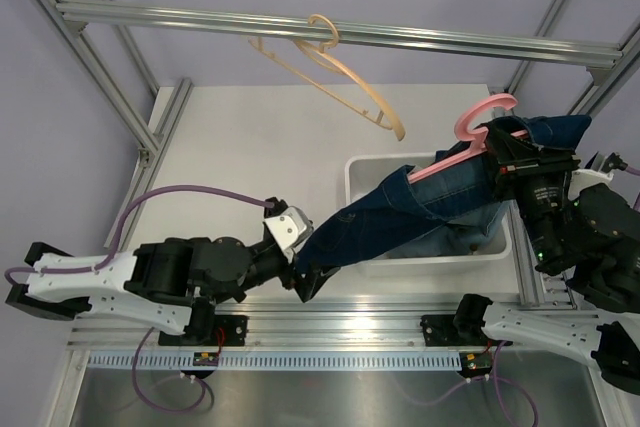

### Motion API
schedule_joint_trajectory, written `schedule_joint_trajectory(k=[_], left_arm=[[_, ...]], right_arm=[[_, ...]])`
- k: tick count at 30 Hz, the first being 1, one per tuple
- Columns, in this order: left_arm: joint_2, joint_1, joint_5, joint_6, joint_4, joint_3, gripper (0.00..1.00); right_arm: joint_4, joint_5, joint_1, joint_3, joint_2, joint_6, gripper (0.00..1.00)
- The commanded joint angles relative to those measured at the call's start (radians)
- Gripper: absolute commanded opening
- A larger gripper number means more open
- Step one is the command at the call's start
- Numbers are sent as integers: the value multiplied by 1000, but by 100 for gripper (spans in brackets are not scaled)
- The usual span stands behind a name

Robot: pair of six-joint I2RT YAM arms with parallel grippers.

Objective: Remove the skirt from the hanger

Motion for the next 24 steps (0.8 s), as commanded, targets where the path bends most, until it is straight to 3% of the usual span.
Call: schedule_joint_trajectory(k=[1,12,13,15,16,21,24], left_arm=[[35,-5,11,88,62,26,99],[106,20,14,157,113,44,98],[112,23,20,159,116,43,92],[111,43,32,136,122,33,11],[108,48,13,113,116,17,0],[-19,49,-92,-3,160,-126,0],[-114,51,-155,-59,163,-198,0]], right_arm=[[87,-44,-4,48,-18,0,0],[95,-168,-4,88,28,34,0],[97,-171,-3,86,28,37,0],[94,-168,-4,86,25,40,0],[95,-163,-3,88,22,42,0],[98,-81,-4,60,-13,59,0],[116,14,-4,-13,-76,151,0]])
